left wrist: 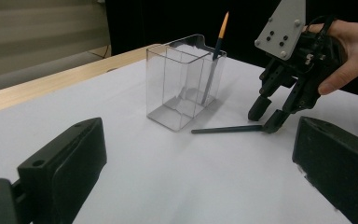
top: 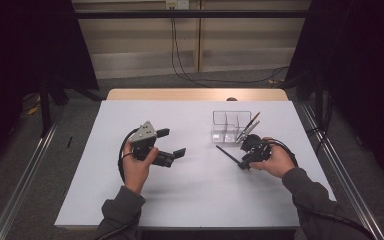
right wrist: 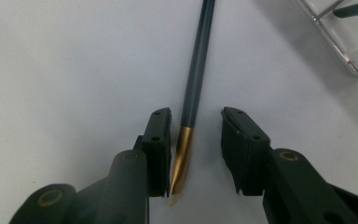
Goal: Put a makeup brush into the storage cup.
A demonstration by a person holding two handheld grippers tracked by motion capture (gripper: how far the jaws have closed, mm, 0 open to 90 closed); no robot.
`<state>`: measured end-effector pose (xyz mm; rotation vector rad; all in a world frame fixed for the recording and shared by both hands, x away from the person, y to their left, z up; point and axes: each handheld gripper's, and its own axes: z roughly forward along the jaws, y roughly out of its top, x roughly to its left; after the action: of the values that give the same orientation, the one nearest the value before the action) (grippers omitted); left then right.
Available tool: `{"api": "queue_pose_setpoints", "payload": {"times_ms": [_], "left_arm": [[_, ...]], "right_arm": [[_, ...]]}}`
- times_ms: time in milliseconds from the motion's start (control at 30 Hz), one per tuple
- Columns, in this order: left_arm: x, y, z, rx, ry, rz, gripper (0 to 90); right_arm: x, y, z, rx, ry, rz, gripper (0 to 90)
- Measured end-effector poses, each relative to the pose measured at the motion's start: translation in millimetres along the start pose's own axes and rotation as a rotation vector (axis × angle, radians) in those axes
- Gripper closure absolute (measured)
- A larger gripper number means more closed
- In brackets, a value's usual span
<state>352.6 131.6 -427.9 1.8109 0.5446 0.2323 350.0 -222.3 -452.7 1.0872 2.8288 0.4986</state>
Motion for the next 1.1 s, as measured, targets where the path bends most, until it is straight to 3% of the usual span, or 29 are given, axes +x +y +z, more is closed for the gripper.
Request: {"api": "queue_pose_setpoints", "payload": {"times_ms": [300, 433, 667, 800, 933, 1033, 1100], "left_arm": [[0.2, -0.5, 0.3, 0.002, 0.000, 0.001, 2.6], [-0.1, -1.3, 1.5, 0.001, -0.006, -0.001, 2.6], [-0.7, -1.2, 2.3, 0.009, -0.008, 0.002, 2.6], [-0.8, -0.7, 2.0, 0.016, -0.003, 0.009, 2.6], [-0.2, -1.0, 2.3, 0.015, -0.005, 0.009, 2.6], [0.0, -0.6, 1.9, 0.012, -0.008, 0.008, 2.6], [0.1, -0.6, 2.0, 0.015, -0.004, 0.007, 2.6]], "right_arm": [[1.7, 3.3, 0.9, 0.023, 0.013, -0.044, 75.6], [2.8, 5.6, 1.2, 0.041, 0.029, -0.034, 84.2], [3.8, 5.9, 1.3, 0.042, 0.023, -0.037, 84.5], [4.9, 6.8, 1.3, 0.048, 0.007, -0.070, 84.6], [7.0, 8.0, 0.8, 0.058, 0.009, -0.052, 84.6], [4.7, 6.9, 0.9, 0.046, 0.011, -0.077, 84.5], [4.7, 6.5, 0.6, 0.043, 0.017, -0.063, 84.6]]}}
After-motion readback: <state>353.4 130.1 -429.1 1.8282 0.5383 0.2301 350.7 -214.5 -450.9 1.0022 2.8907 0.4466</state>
